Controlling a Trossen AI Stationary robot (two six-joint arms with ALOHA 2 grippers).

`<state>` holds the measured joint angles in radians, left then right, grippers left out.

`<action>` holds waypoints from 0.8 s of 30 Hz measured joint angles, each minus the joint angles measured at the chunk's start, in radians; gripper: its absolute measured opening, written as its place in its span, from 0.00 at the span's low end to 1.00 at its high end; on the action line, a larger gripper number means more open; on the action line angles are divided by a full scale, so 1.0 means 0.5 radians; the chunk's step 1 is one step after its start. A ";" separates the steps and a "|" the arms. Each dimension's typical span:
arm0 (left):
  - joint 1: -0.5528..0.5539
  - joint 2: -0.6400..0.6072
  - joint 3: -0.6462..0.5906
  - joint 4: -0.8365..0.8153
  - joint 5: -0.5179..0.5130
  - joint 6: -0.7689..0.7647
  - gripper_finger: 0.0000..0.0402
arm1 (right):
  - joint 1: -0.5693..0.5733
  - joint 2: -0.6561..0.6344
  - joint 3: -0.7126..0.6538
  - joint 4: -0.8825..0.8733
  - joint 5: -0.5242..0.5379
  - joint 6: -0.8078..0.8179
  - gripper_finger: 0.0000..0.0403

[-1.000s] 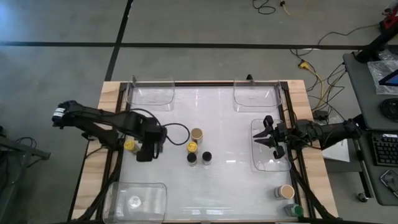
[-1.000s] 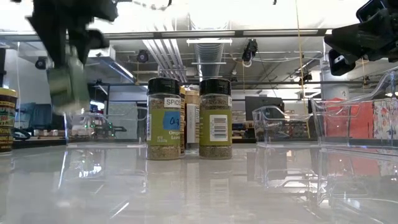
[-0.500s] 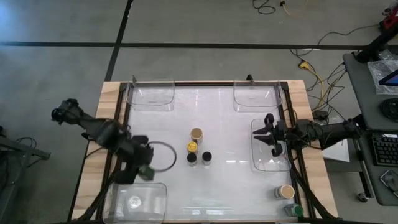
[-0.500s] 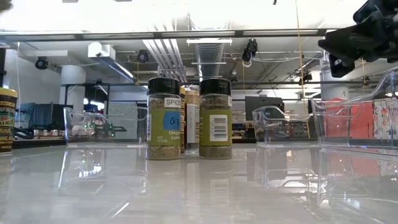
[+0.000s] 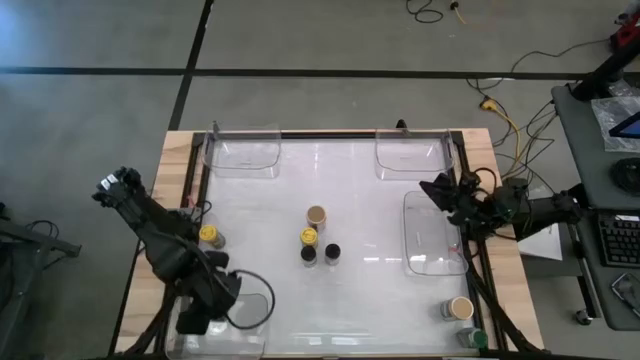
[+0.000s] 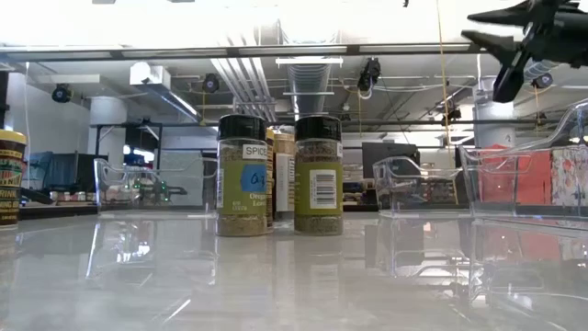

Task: Sort spices by type
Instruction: Put the top green seasoning bottle into the bottom transparent bin

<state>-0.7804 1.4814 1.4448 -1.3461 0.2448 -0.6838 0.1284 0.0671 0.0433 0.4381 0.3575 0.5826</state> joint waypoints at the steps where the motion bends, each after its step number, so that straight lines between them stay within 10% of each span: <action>1: -0.030 0.026 0.000 0.000 0.026 0.000 0.47 | 0.004 0.024 0.002 0.060 -0.053 0.009 0.19; 24: -0.518 0.674 0.013 0.319 0.008 -0.693 0.47 | 0.321 2.146 1.843 -0.351 -0.083 -0.247 0.14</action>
<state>-1.0396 1.8182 1.4515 -1.1864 0.2489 -1.0302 0.2889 1.1399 0.9648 0.2625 0.3158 0.4591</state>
